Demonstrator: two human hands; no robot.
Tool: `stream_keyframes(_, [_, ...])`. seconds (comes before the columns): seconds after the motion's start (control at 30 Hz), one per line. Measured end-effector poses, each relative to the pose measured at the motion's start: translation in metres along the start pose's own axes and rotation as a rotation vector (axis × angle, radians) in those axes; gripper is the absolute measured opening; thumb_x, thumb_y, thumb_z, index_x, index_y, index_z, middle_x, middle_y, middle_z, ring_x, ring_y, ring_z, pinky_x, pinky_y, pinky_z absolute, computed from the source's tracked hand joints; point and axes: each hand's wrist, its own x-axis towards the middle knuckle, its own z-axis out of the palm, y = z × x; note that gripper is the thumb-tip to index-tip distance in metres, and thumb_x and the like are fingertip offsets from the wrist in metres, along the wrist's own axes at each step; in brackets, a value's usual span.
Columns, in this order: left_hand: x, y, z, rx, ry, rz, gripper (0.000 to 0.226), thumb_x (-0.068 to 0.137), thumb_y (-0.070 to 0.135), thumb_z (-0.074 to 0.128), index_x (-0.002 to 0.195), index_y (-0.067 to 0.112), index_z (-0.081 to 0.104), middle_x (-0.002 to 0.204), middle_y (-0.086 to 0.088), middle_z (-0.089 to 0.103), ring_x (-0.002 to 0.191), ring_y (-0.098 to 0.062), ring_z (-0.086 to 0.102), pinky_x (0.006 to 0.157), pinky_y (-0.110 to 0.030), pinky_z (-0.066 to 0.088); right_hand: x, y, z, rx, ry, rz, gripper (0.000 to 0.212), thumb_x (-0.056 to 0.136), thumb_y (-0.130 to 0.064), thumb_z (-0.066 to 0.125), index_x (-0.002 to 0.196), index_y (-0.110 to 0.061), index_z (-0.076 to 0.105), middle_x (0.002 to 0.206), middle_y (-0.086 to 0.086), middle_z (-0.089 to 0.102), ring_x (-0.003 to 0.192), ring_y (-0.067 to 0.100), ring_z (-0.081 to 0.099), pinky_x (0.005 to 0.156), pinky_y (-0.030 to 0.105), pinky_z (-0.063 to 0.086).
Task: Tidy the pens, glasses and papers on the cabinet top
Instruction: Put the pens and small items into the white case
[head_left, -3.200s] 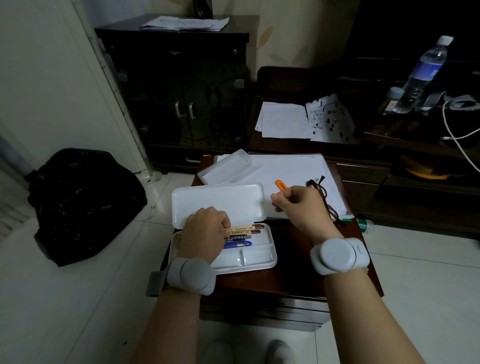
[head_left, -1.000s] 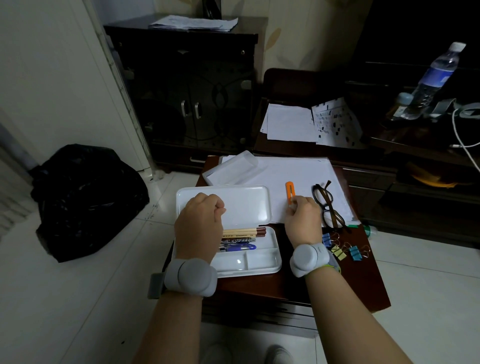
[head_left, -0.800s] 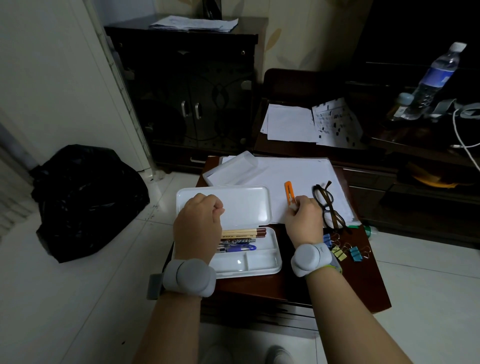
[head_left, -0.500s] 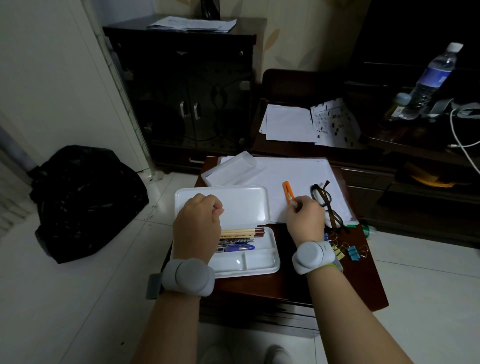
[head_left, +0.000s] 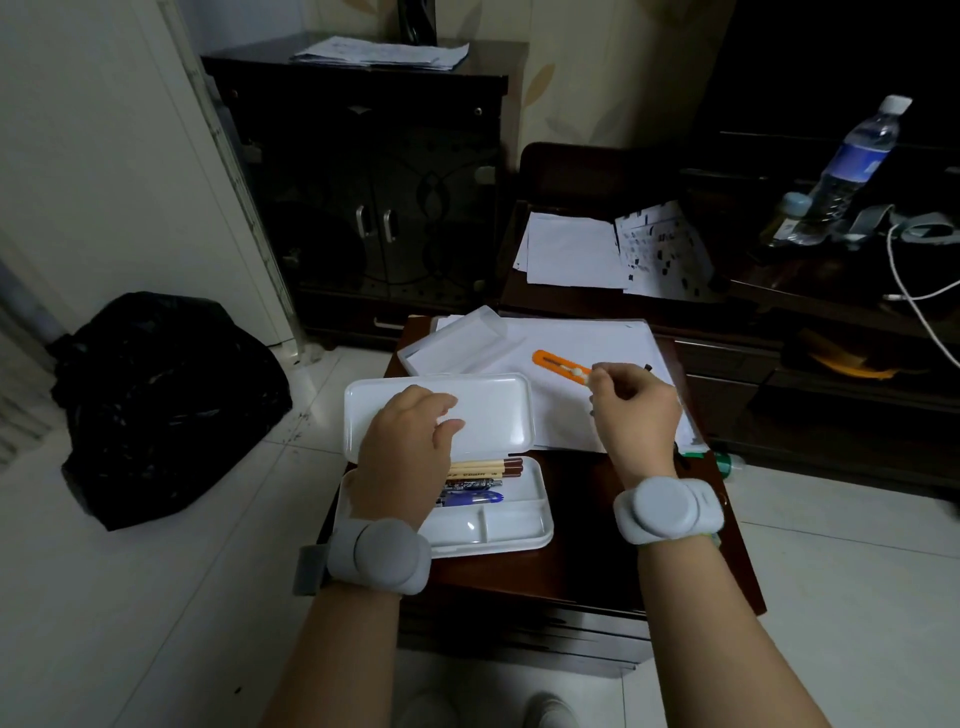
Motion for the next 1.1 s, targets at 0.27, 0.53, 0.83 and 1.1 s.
stream_keyframes(0.27, [0.000,0.021,0.006,-0.013,-0.022,0.251,0.040,0.085,0.020,0.065,0.125,0.018,0.060,0.126,0.003,0.058,0.118,-0.016,0.046,0.099,-0.022,0.027,-0.019,-0.017,0.011,0.152,-0.434,0.022,0.013,0.089,-0.009,0.059,0.084,-0.014,0.070,0.069,0.004,0.064,0.055,0.006,0.054,0.055,0.016,0.049])
stream_keyframes(0.53, [0.003,0.012,-0.004,0.007,-0.150,0.223,0.021,0.084,0.022,0.066,0.104,0.020,0.072,0.102,0.005,0.064,0.100,-0.015,0.051,0.088,-0.024,0.030,-0.038,-0.009,0.022,0.222,-0.610,0.048,0.011,0.086,-0.007,0.063,0.084,-0.006,0.073,0.067,0.008,0.057,0.058,0.010,0.047,0.060,0.024,0.042])
stream_keyframes(0.83, [0.002,0.006,-0.009,0.067,-0.255,0.188,0.022,0.089,0.023,0.059,0.109,0.020,0.068,0.107,0.001,0.061,0.102,-0.015,0.049,0.089,-0.026,0.038,-0.044,-0.008,0.026,0.271,-0.662,0.114,0.010,0.087,-0.007,0.063,0.088,-0.002,0.072,0.061,0.005,0.056,0.049,0.007,0.049,0.059,0.024,0.045])
stream_keyframes(1.1, [-0.007,-0.008,-0.018,0.141,-0.402,0.116,0.022,0.092,0.020,0.055,0.109,0.017,0.069,0.106,-0.005,0.060,0.101,-0.019,0.052,0.089,-0.030,0.042,-0.035,-0.003,0.018,0.302,-0.443,0.167,0.017,0.087,-0.023,0.066,0.080,-0.008,0.069,0.072,0.008,0.063,0.043,0.002,0.050,0.049,0.014,0.045])
